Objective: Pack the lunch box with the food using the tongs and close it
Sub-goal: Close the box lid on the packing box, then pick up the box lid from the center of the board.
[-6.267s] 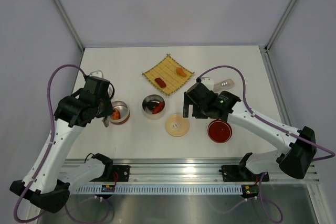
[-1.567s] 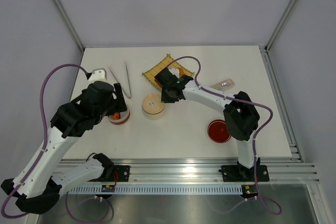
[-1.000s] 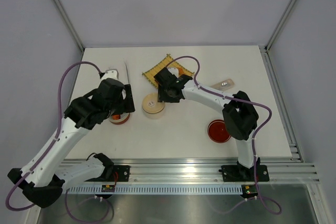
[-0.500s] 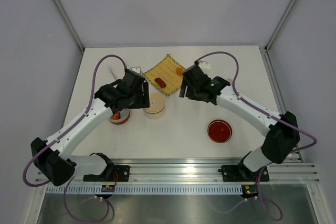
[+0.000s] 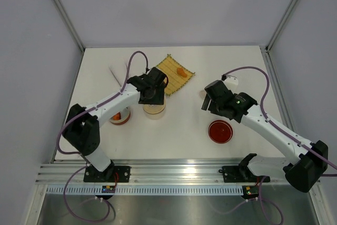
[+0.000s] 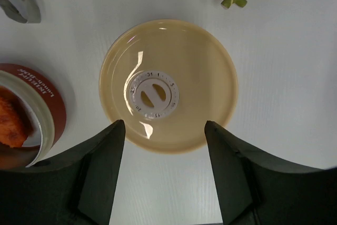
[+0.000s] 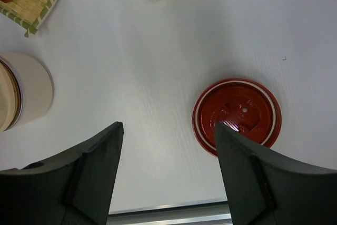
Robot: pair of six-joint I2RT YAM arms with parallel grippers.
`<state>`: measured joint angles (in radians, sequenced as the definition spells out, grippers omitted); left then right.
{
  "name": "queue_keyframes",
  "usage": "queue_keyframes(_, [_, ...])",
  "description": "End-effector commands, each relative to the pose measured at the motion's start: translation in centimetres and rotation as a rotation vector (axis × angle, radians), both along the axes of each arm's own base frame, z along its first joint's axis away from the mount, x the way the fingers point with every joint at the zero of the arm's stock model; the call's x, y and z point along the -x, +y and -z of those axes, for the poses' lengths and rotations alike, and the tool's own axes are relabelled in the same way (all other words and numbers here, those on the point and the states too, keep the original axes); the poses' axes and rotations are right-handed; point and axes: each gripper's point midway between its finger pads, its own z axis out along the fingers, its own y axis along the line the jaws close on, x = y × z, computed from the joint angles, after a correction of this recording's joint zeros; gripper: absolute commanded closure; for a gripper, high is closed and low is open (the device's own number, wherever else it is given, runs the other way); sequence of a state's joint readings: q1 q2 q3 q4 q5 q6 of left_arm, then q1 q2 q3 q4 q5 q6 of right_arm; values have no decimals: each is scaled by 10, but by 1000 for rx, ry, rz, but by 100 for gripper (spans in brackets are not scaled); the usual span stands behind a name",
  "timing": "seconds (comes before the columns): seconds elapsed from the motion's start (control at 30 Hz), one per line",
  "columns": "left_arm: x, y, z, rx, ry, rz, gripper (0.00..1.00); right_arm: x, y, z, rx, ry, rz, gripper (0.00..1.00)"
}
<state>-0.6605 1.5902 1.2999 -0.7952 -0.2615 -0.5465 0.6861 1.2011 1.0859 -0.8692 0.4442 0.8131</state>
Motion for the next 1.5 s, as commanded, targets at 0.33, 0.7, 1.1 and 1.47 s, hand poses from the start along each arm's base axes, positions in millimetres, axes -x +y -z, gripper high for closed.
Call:
queue_keyframes(0.33, [-24, 0, 6, -143, 1, 13, 36, 9, -10, -1, -24, -6, 50, 23])
queue_keyframes(0.7, [-11, -18, -62, -17, -116, 54, 34, 13, -14, -2, -16, -2, 51, 21])
queue_keyframes(1.1, [64, 10, -87, 141, -170, 51, 31, 54, -11, 88, -25, 238, 38, 30])
queue_keyframes(1.47, [86, 55, -101, 92, -210, -45, 29, 38, 21, 156, 33, 327, -52, 54])
